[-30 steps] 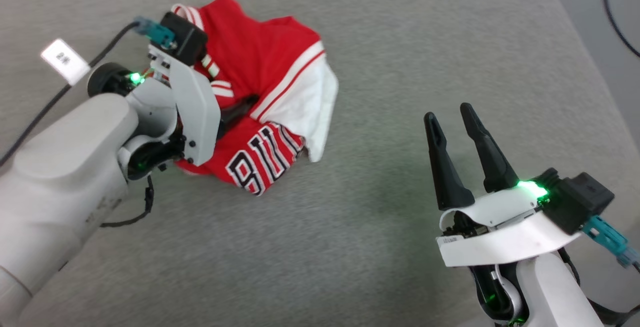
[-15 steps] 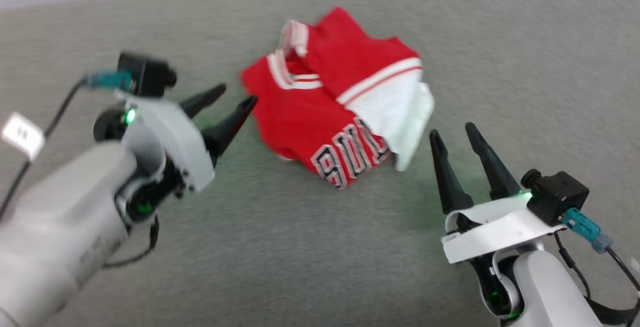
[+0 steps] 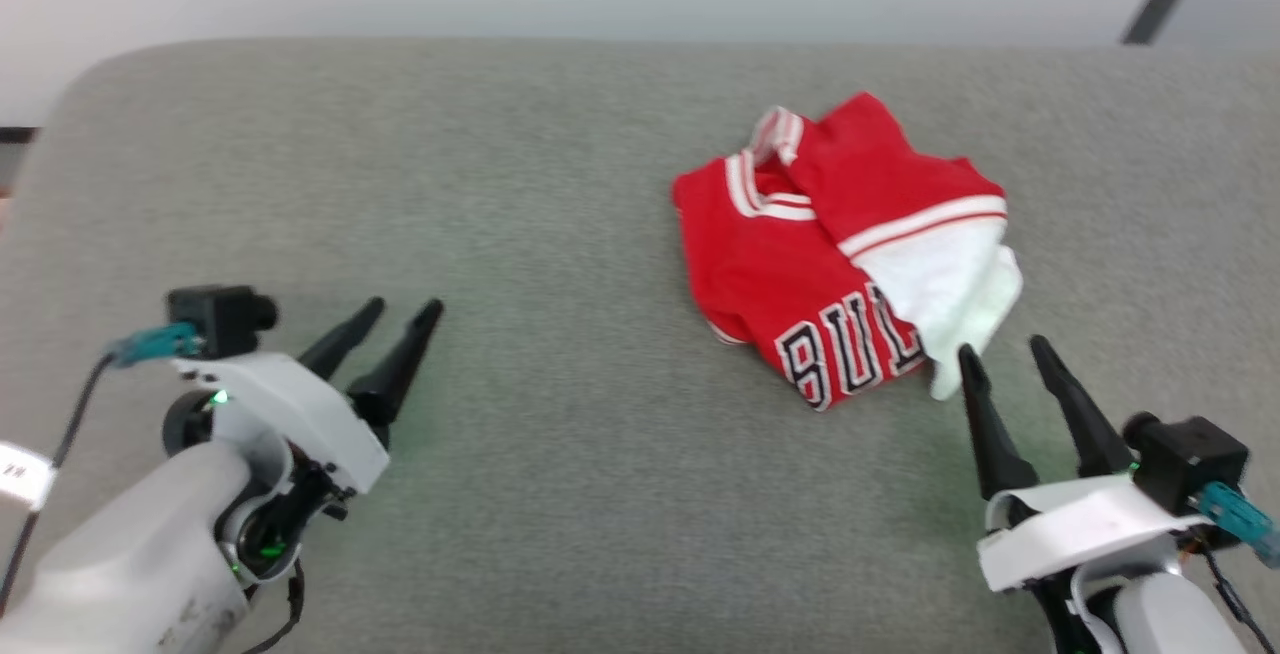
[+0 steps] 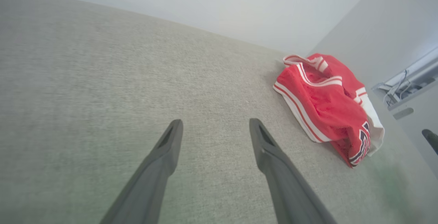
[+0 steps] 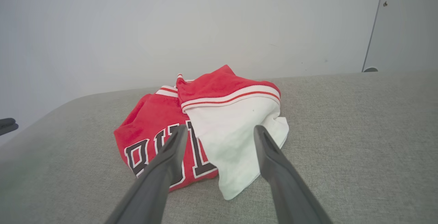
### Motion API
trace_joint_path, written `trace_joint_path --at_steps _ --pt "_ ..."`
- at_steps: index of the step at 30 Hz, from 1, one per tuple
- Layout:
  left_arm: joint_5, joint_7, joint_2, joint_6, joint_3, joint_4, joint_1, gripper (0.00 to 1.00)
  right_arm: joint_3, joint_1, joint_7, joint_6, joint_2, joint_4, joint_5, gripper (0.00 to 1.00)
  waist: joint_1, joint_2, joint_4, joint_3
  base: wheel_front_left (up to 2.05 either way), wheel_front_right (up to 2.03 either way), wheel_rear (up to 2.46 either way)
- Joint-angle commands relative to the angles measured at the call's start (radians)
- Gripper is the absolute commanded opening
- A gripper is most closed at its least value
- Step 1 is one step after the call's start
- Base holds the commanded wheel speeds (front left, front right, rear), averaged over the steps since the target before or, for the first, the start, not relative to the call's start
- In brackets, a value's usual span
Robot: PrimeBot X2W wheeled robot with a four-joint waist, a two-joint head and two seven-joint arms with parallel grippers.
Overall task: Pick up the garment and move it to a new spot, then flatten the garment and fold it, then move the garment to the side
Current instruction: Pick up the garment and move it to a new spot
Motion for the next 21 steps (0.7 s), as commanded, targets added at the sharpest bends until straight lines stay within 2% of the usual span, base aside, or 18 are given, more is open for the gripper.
trace_joint_path --at_steps 1,9,16,21 --pt "0.018 0.000 -0.006 0.002 0.036 0.001 0.032 1.00 -0.009 0.016 0.005 0.000 -0.005 -0.008 0.000 1.00 0.0000 0.0000 0.061 -0.050 0.00 0.00 0.00" --pt "0.196 -0.001 -0.064 0.002 0.371 -0.013 0.264 1.00 -0.059 0.074 0.024 0.000 -0.015 -0.045 -0.001 1.00 0.0000 0.0000 0.081 -0.079 0.00 0.00 0.00" --pt "0.404 -0.001 -0.106 0.012 0.555 -0.058 0.419 1.00 -0.089 0.111 0.026 0.000 -0.022 -0.061 0.011 1.00 0.0000 0.0000 0.061 -0.109 0.00 0.00 0.00" --pt "0.596 -0.001 -0.151 0.057 0.684 -0.121 0.519 1.00 -0.093 0.106 0.022 0.000 -0.022 -0.058 0.024 1.00 0.0000 0.0000 0.027 -0.135 0.00 0.00 0.00"
